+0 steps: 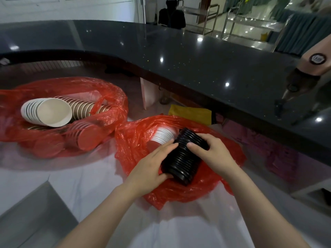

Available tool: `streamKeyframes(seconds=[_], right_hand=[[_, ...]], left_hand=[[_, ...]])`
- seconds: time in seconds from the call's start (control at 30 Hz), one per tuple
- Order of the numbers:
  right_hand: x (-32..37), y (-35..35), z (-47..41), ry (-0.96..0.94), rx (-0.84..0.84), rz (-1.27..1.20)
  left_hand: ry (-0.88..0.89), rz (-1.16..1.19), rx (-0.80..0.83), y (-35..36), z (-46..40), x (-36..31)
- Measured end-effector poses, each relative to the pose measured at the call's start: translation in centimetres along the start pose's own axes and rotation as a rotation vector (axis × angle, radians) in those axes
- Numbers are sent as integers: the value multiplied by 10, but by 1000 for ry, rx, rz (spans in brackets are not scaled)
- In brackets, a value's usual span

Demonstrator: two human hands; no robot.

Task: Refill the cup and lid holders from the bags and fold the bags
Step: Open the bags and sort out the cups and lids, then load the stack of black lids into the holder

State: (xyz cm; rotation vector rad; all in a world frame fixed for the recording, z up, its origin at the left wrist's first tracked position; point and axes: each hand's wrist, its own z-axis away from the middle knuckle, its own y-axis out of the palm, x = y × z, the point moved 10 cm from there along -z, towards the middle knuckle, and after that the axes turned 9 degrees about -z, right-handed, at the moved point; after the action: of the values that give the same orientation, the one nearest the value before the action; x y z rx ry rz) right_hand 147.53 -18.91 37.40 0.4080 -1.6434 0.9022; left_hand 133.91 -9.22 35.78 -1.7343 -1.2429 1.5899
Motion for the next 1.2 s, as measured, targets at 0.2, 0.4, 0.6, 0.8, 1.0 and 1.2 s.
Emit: streamKeyframes(seconds=[0.2,0.4,0.6,0.8,1.0,1.2], right_hand=[[15,21,10,-24,65,-155],[-10,50,30,54,28,-252],[0,61,33,49,-14,-210],[20,76,34,40,-59,-345],[58,115,28,15,86,-480],[97,205,17,-37,347,-480]], left_hand=[[-78,79,-39,-19,16,16],[-292,329,-107,-25,47,61],[-414,494,-142,-27,60,81],[-523,806,-289,-43,79,98],[-561,1050,-367,-70,103,109],[-640,1016,-641,-131,180,144]])
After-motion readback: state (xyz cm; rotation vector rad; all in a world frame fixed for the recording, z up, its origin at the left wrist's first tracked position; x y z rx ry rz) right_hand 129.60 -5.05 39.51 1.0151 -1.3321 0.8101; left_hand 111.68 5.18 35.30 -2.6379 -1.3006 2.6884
